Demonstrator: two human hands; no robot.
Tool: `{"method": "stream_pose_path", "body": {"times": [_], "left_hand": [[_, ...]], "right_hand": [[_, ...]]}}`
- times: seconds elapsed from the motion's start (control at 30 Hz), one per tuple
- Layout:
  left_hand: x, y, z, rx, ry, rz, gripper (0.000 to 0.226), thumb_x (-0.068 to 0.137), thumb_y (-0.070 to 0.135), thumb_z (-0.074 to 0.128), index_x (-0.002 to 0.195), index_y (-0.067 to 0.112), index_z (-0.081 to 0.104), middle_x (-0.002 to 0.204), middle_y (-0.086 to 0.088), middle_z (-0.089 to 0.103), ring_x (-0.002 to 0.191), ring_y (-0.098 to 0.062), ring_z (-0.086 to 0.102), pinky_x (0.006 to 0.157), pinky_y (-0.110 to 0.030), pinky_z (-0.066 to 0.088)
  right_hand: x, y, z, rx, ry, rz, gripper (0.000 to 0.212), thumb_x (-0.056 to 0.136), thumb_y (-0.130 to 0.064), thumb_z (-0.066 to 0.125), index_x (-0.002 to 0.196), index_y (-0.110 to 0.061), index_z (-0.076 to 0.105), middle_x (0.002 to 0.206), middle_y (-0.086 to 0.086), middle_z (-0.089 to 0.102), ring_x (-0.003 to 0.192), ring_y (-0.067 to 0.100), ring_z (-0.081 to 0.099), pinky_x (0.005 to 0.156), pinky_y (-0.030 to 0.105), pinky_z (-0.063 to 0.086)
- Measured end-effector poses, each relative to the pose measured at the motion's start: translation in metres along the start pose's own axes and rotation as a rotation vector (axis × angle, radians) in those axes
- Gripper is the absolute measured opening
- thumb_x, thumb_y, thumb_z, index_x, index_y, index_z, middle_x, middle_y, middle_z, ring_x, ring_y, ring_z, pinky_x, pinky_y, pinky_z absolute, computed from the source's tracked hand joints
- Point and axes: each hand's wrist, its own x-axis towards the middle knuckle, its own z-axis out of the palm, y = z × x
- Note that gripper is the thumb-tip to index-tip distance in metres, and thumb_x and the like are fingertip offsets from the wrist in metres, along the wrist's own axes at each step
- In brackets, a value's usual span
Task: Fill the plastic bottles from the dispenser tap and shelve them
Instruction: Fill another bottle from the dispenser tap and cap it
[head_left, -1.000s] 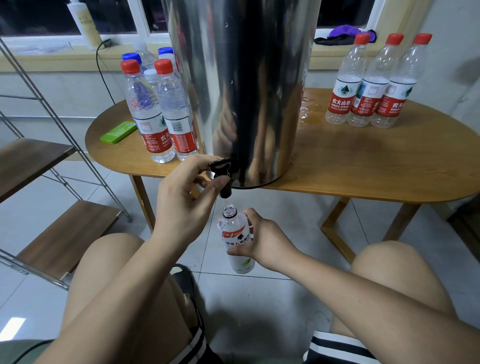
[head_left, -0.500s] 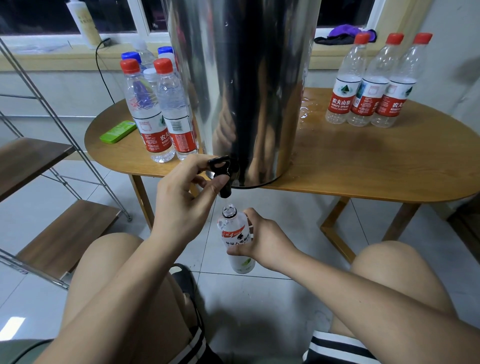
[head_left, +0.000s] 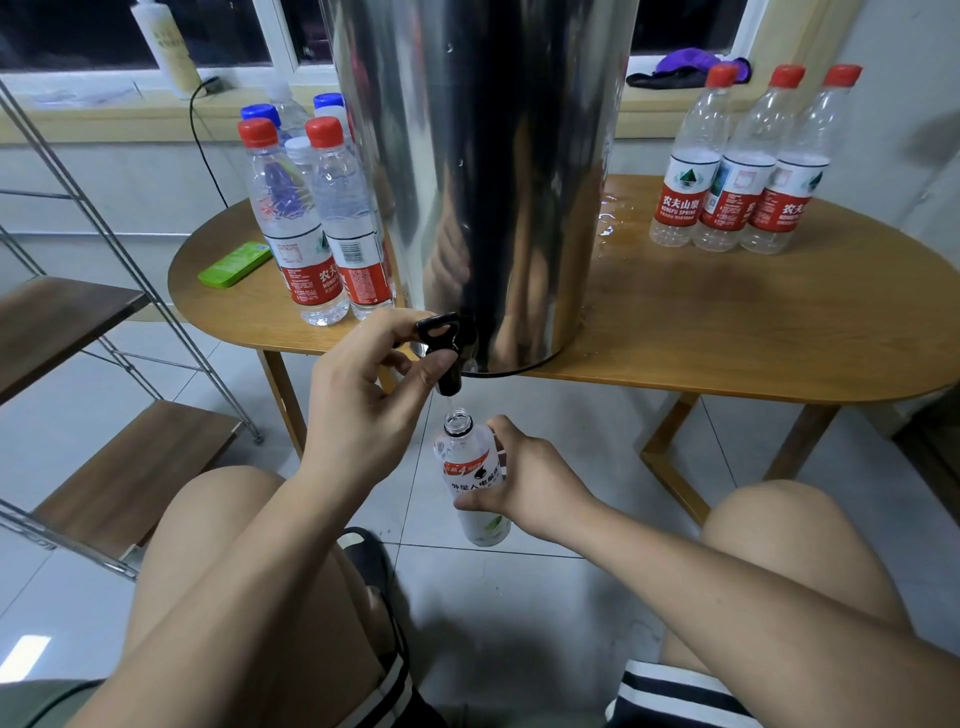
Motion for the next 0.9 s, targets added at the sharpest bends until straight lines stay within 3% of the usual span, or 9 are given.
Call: {"method": "stream_pose_path", "body": {"times": [0.5, 0.67, 0.9], "left_hand": [[0.0003, 0.0014, 0.0002, 0.014, 0.007, 0.01, 0.017, 0.102, 0.017, 0.076, 0.118, 0.017, 0.072, 0.103, -0.001, 0.076, 0.088, -0.029, 0.073, 0.072, -0.051, 0.055], [0.0004, 0.0001, 0.0008, 0.002, 0.016, 0.002, 0.018, 0.101, 0.017, 0.077, 0.118, 0.016, 0.073, 0.104, -0.001, 0.075, 0.087, -0.031, 0.072, 0.072, -0.052, 0.056], [0.0, -0.0002, 0.0007, 0.001, 0.016, 0.007, 0.018, 0.101, 0.017, 0.077, 0.118, 0.017, 0.073, 0.104, -0.002, 0.075, 0.086, -0.031, 0.072, 0.072, -0.053, 0.056]], "right_hand": [[0.0011, -0.0007, 0.0006, 0.071, 0.03, -0.016, 0.071, 0.069, -0.051, 0.098, 0.122, -0.039, 0.052, 0.117, -0.015, 0.074, 0.109, 0.01, 0.071, 0.094, 0.043, 0.061], [0.0016, 0.0002, 0.0017, 0.078, 0.026, -0.013, 0.079, 0.059, -0.066, 0.09, 0.123, -0.04, 0.052, 0.115, -0.015, 0.074, 0.107, 0.015, 0.072, 0.092, 0.044, 0.062], [0.003, 0.0021, 0.0037, 0.078, 0.018, -0.022, 0.079, 0.058, -0.067, 0.089, 0.123, -0.041, 0.052, 0.115, -0.014, 0.075, 0.108, 0.015, 0.072, 0.092, 0.044, 0.062]]}}
